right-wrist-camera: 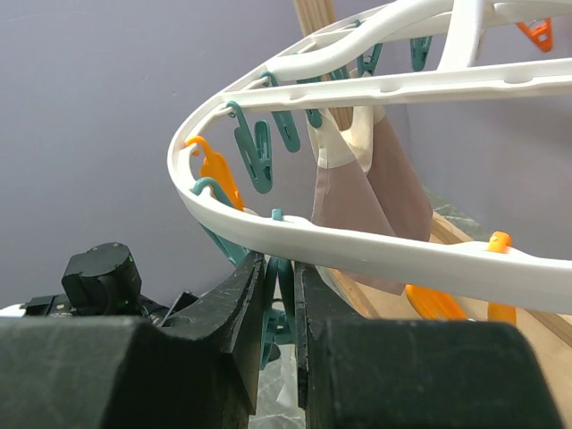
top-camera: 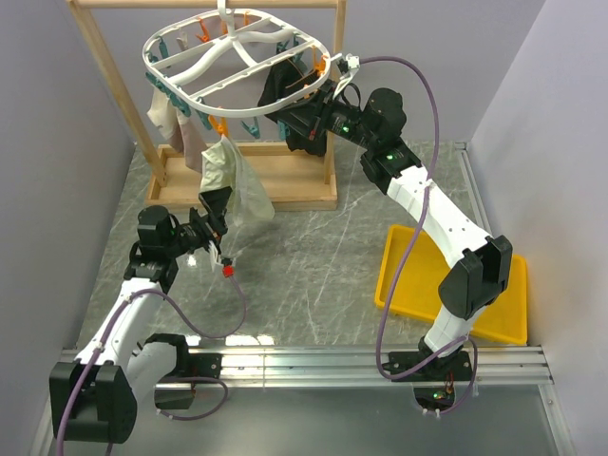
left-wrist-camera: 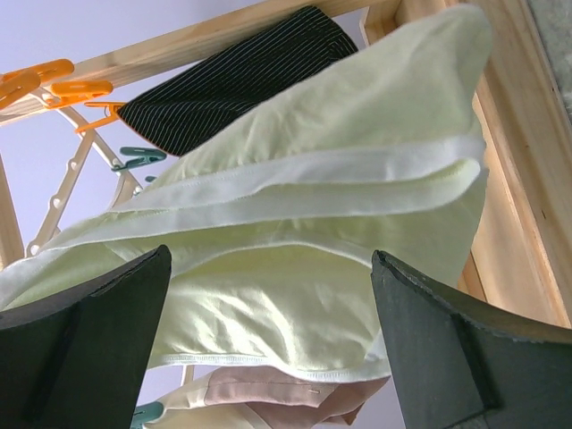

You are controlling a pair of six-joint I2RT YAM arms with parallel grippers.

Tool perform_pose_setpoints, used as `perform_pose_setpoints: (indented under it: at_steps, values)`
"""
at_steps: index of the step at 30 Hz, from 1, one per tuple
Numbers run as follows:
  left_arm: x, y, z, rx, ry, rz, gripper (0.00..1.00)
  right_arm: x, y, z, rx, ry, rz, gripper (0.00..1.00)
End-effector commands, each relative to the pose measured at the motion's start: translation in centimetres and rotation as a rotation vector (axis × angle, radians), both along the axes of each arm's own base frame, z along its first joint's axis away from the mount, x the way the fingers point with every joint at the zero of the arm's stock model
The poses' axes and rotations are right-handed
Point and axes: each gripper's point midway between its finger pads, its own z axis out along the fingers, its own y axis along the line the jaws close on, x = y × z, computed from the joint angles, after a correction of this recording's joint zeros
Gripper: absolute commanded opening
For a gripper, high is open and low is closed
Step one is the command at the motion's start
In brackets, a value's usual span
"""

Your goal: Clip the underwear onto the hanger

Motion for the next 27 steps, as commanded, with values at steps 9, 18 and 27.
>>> perform_pose_setpoints:
  at_steps: [9,18,27]
  values:
    - [0.1,-0.9,1.1,0.031,-0.11,-0.081,0.99,-1.3,0.1,1.5,0.012,-0.033,0.065,0.0]
    - [0.4,-1.7,1.3,0.042,-0.141,-0.133,0.99,-0.9,0.1,1.2,0.011,-0.02,0.063,0.0]
    - [0.4,-2.1,1.1,0.069,-0.162,-0.167,0.99,-0.9,0.2,1.0,0.011,-0.009,0.069,0.0]
